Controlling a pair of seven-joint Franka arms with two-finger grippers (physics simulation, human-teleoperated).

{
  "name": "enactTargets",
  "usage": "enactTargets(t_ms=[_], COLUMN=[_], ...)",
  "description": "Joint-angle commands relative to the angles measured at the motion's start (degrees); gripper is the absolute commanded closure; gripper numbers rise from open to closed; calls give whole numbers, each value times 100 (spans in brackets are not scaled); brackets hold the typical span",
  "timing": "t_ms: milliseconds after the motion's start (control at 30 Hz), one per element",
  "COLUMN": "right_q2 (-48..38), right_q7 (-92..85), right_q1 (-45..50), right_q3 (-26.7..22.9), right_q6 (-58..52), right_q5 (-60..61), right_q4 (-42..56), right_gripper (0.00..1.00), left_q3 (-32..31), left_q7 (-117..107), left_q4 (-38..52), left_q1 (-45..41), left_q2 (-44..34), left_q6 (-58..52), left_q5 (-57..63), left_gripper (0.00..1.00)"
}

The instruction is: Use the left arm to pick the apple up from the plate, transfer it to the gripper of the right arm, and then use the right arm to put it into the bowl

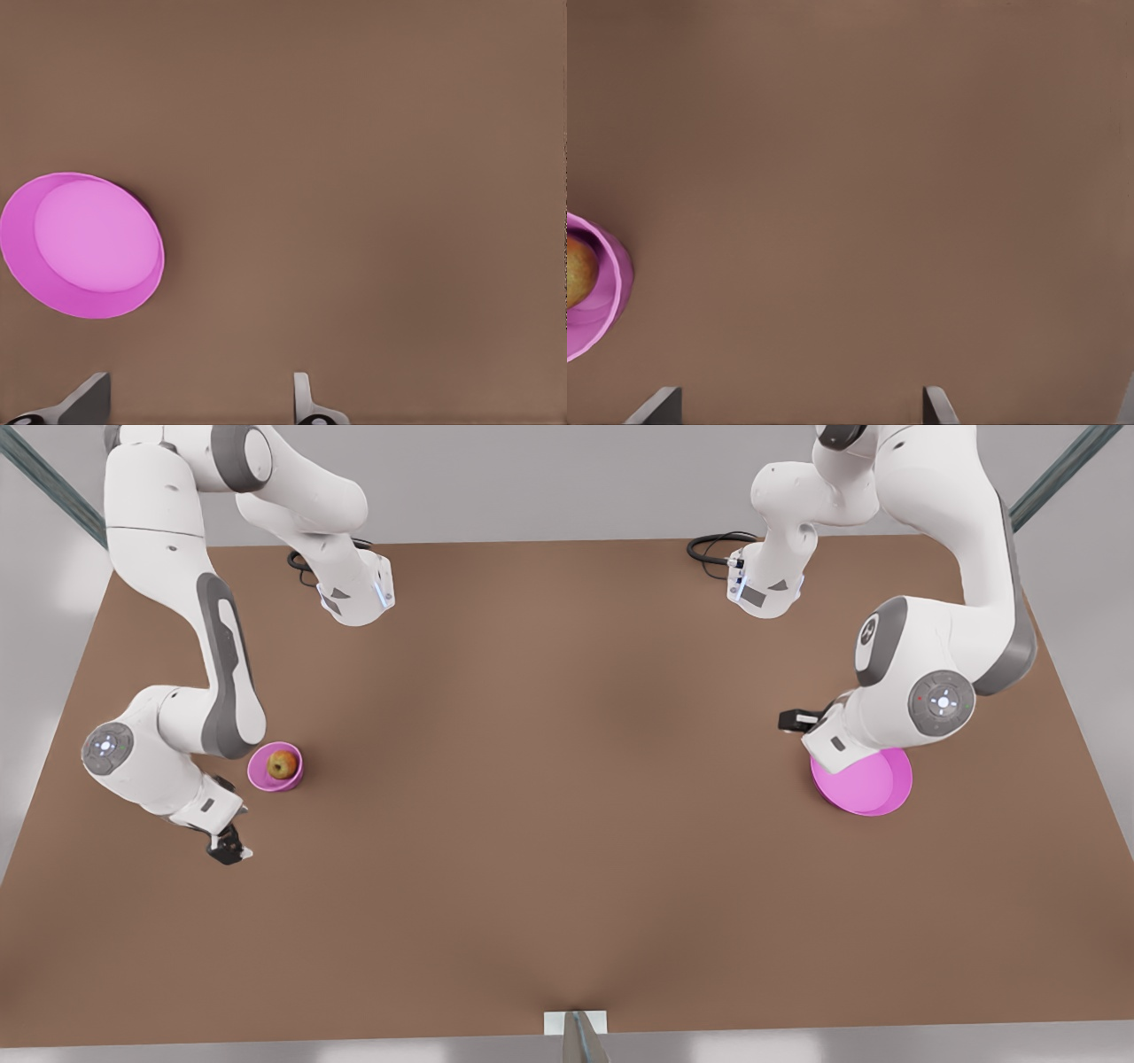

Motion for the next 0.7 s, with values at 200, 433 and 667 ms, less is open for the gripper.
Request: enactTargets(t_ms=[200, 433, 667], right_q2=[-556, -1550, -1533], right_q7=[11346, 11857, 11848], right_q1=[654, 875, 787], right_q3=[-65, -144, -144], right_q6=[-4217, -4736, -4728], right_q5=[-756, -413, -422], right_q4=[1382, 1374, 1365], right_gripper=[0, 0, 0], left_q3=[-19, -19, -19], left_q7=[-138, -138, -138], left_q4=[94, 165, 165], left_q1=[48, 48, 39], left_q2=[-29, -29, -12], left_q6=[-82, -65, -47], left_q5=[7, -1, 7], left_gripper=[0, 0, 0])
